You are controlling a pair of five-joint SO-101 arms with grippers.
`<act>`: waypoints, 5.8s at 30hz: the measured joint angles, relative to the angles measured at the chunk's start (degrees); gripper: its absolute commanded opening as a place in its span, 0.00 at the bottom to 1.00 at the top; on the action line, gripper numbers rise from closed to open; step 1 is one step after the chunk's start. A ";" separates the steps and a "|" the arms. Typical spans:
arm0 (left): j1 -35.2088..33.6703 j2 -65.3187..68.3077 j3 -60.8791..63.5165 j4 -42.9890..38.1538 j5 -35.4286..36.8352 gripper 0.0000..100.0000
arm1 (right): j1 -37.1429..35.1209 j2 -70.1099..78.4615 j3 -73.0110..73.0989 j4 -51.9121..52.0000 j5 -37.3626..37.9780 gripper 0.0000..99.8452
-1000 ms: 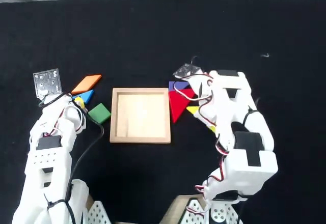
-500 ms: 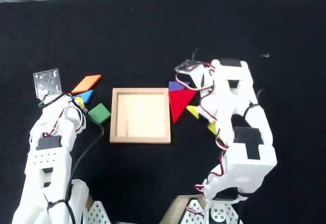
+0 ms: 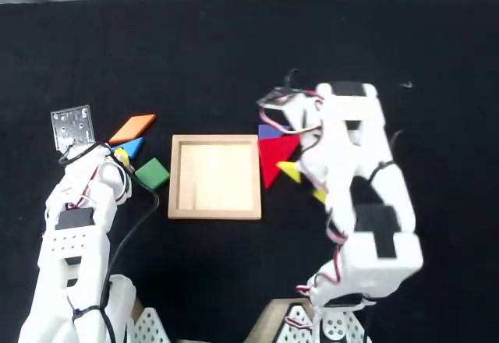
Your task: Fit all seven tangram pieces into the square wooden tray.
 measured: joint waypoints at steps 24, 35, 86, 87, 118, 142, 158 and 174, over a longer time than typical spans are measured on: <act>-19.16 0.00 0.00 3.52 -7.21 0.12 | -32.44 -12.66 18.81 -25.76 10.64 0.01; -19.34 0.00 0.00 3.52 -7.38 0.12 | -34.29 1.93 10.99 -25.85 11.16 0.01; -19.34 0.00 0.00 3.52 -7.38 0.12 | -37.01 2.02 -1.23 -14.33 1.76 0.14; -19.34 0.00 0.00 3.52 -7.38 0.12 | -36.92 2.02 -1.23 -14.33 1.76 0.14; -19.34 -0.09 0.70 2.64 -7.38 0.12 | -28.48 10.20 -2.37 -36.48 -3.25 0.01; -19.34 -0.09 0.70 2.64 -7.38 0.12 | -29.89 10.46 1.85 -33.58 -3.34 0.01; -19.34 -0.09 0.70 2.64 -7.38 0.12 | -27.52 -3.87 1.93 -28.75 -3.78 0.01; -19.34 -0.09 0.70 2.64 -7.38 0.12 | -5.01 -26.29 20.84 -35.08 -29.89 0.19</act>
